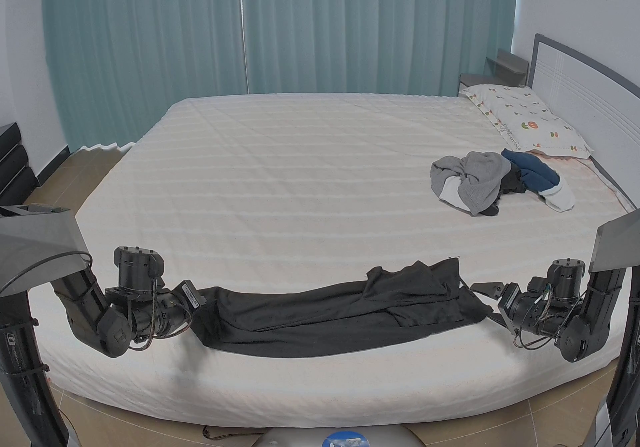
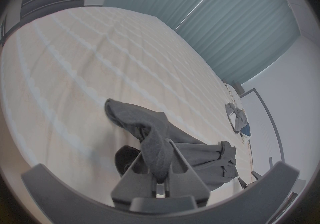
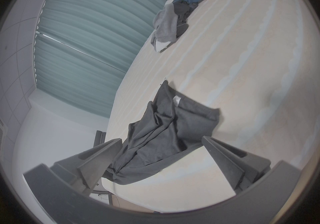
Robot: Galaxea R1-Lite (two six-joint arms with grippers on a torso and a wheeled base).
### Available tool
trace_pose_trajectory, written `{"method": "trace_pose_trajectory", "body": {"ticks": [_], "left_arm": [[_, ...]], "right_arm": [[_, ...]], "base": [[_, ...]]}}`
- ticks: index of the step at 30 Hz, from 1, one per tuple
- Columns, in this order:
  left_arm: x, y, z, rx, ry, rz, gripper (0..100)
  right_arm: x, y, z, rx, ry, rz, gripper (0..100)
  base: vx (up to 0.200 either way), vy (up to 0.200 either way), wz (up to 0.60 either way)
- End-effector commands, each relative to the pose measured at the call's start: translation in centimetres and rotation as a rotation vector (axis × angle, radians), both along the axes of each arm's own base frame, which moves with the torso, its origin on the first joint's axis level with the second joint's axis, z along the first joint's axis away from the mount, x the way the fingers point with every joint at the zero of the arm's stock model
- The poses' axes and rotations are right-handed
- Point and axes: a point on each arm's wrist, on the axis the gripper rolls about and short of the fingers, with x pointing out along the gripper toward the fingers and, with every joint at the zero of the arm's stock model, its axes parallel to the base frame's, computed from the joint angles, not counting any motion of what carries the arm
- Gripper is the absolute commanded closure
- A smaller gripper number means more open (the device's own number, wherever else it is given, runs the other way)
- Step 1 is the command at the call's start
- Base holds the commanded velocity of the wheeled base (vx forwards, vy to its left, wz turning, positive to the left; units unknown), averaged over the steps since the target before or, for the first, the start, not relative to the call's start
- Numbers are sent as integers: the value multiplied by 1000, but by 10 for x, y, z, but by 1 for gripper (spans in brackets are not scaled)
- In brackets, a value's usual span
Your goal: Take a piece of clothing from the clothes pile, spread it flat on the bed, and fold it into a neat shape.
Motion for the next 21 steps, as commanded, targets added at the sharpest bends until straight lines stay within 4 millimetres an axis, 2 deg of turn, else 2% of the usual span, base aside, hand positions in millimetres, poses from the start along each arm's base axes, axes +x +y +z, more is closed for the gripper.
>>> {"method": "trace_pose_trajectory", "body": {"ticks": [1,10,18,20,21], "left_arm": [[1,-15,20,-2,-51,-37,100],[12,-46,48,-2,-55,-119,100],[22,-71,61,16,-3,-174,100],[22,-71,61,16,-3,-174,100],[24,-86,65,35,19,-197,100]], "right_arm": [[0,0,0,0,-1,-1,0],[-1,0,0,0,-4,0,0],[0,1,1,0,-9,3,0],[0,1,1,0,-9,3,0],[0,1,1,0,-9,5,0]], "base": [[0,-200,0],[0,-200,0],[0,-200,0],[0,-200,0],[0,-200,0]]}}
